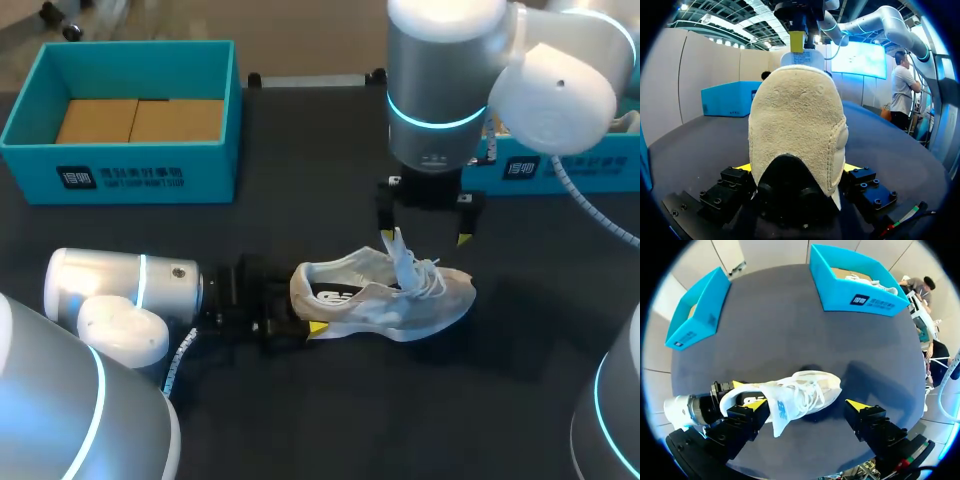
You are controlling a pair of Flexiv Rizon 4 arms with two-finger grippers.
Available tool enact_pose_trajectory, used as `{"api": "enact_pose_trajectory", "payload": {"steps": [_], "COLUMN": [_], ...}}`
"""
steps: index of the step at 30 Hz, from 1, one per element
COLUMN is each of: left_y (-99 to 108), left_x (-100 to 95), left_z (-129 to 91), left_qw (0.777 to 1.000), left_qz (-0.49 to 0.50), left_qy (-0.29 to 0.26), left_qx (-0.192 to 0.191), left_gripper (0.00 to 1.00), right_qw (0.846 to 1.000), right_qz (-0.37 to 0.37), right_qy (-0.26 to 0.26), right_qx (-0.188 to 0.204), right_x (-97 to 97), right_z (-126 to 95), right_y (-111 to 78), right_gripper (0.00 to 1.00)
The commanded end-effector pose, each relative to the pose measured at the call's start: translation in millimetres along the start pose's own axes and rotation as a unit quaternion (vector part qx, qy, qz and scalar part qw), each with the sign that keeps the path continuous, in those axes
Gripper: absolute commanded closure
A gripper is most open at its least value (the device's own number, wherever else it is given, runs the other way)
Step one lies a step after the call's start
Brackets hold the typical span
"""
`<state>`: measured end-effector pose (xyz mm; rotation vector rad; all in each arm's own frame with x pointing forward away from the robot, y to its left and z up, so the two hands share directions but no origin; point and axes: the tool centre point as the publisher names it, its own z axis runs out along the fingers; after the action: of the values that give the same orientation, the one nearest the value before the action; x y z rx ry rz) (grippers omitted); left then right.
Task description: Take the shoe out of the shoebox, open the shoe tongue, remove and reinsert the insole, then place the shoe into the shoebox
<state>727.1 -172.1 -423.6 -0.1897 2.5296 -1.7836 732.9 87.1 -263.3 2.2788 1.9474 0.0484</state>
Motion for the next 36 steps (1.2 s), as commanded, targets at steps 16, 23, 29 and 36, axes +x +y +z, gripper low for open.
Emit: {"api": "enact_pose_trajectory", "payload": {"steps": [16,23,29,36], "left_y": [1.6,1.6,1.6,1.6], "left_x": [1.9,1.9,1.9,1.9], "left_z": [0.1,0.1,0.1,0.1], "left_qw": [1.0,1.0,1.0,1.0], "left_qz": [0.0,0.0,0.0,0.0], "left_qy": [-0.001,-0.001,-0.001,-0.001], "left_qx": [0.0,0.0,0.0,0.0], "left_gripper": [1.0,1.0,1.0,1.0], "right_qw": [0.998,0.996,0.995,0.993], "right_qz": [-0.061,-0.083,-0.093,-0.098], "right_qy": [-0.019,-0.025,-0.037,-0.052], "right_qx": [0.013,0.018,0.024,0.039], "right_x": [27.8,47.2,51.5,44.0], "right_z": [-3.6,4.9,19.6,41.8], "right_y": [-7.1,-11.9,-19.4,-21.2], "right_gripper": [0.0,0.0,0.0,0.49]}}
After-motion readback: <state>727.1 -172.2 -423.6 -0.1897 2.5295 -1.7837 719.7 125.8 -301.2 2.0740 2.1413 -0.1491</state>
